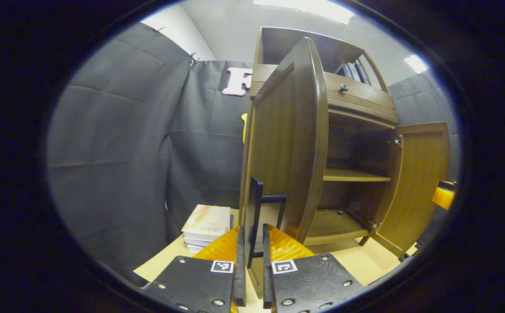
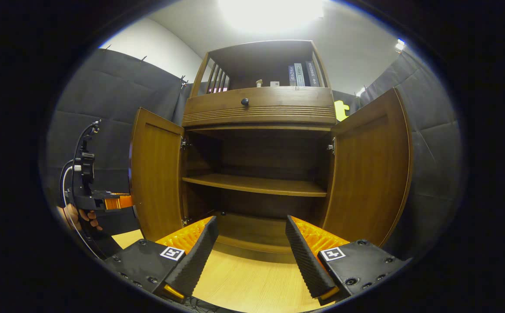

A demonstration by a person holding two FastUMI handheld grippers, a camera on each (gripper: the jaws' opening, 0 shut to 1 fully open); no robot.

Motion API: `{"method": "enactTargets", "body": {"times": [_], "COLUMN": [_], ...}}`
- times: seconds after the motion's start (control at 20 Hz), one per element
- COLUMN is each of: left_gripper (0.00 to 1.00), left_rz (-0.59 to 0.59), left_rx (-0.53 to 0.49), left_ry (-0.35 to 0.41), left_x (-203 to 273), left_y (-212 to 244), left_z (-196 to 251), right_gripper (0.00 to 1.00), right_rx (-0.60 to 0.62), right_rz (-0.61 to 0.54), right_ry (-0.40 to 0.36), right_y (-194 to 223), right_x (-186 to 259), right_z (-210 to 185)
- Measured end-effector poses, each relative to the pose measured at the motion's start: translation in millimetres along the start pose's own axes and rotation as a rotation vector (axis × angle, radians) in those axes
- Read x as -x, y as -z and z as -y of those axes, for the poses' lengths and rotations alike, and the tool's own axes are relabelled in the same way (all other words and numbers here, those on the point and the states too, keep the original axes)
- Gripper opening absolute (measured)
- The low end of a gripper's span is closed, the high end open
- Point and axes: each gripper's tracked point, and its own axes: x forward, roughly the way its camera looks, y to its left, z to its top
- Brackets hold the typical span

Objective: Open the right door of the double-door shoe cabinet with the right hand, and open the left door with the left hand.

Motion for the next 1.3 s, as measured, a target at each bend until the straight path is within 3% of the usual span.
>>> {"method": "enactTargets", "body": {"times": [0.4,0.85,1.3], "left_gripper": [0.16,0.18,0.18], "left_rz": [0.009,0.025,0.083], "left_rx": [0.005,-0.018,-0.063], "left_ry": [-0.052,-0.103,-0.090], "left_x": [5,15,66], "left_y": [-3,-6,-29], "left_z": [-49,-96,-69], "right_gripper": [0.97,0.97,0.98], "right_rx": [-0.014,-0.040,-0.035], "right_rz": [0.008,0.028,0.056], "right_ry": [-0.020,0.028,0.060], "right_y": [-4,-5,-13], "right_x": [-12,-15,21], "right_z": [-22,-33,-6]}}
